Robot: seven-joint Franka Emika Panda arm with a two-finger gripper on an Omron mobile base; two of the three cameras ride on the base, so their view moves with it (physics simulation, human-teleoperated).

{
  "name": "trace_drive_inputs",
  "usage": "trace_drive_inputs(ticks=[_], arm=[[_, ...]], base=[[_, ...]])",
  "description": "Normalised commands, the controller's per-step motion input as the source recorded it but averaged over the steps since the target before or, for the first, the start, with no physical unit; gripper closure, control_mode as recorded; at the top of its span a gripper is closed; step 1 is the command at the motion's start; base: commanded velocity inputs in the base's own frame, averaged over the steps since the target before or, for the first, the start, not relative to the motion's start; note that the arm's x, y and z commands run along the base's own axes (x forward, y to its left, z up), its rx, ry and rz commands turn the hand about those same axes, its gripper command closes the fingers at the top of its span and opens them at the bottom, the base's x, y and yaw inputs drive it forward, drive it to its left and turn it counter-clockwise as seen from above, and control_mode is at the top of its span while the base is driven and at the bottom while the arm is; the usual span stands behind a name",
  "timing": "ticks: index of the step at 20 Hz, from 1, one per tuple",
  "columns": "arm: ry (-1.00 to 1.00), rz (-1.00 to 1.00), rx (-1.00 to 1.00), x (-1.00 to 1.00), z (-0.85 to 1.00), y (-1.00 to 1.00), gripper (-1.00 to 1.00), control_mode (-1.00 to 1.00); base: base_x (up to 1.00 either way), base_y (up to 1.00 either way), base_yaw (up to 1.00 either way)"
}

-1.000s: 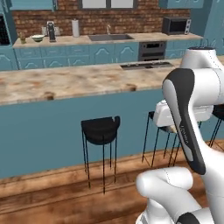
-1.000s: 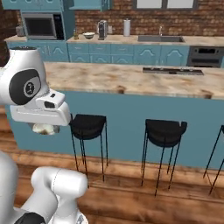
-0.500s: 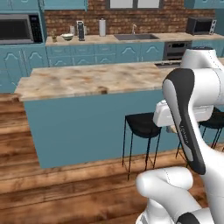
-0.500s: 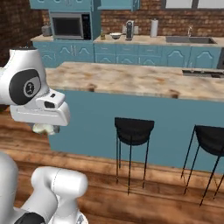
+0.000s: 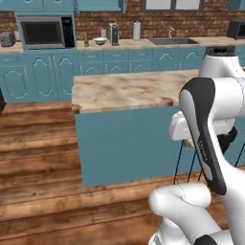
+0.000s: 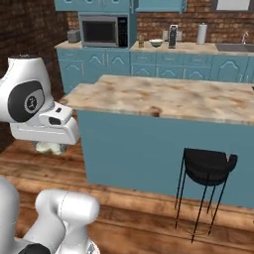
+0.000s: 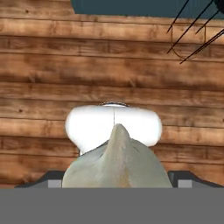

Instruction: Retrieve the bottle and the shaker from the cabinet and place them next to the mixing bowl on the counter. Then add garlic from the fridge to the mixing bowl.

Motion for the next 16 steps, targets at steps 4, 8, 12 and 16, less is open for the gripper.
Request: trace_drive_inputs(ticks=[4, 8, 12, 16], arm=[[0.0, 0.0, 0.0, 0.0, 0.0, 0.0, 1.0, 1.0], [0.0, 0.0, 0.0, 0.0, 0.0, 0.0, 1.0, 1.0], [0.0, 0.0, 0.0, 0.0, 0.0, 0.0, 1.0, 1.0], [0.0, 0.0, 0.0, 0.0, 0.0, 0.0, 1.0, 1.0]], base=[[1.0, 1.0, 0.0], [0.77, 1.0, 0.0], [0.57, 1.0, 0.0], [0.65, 1.0, 0.0]])
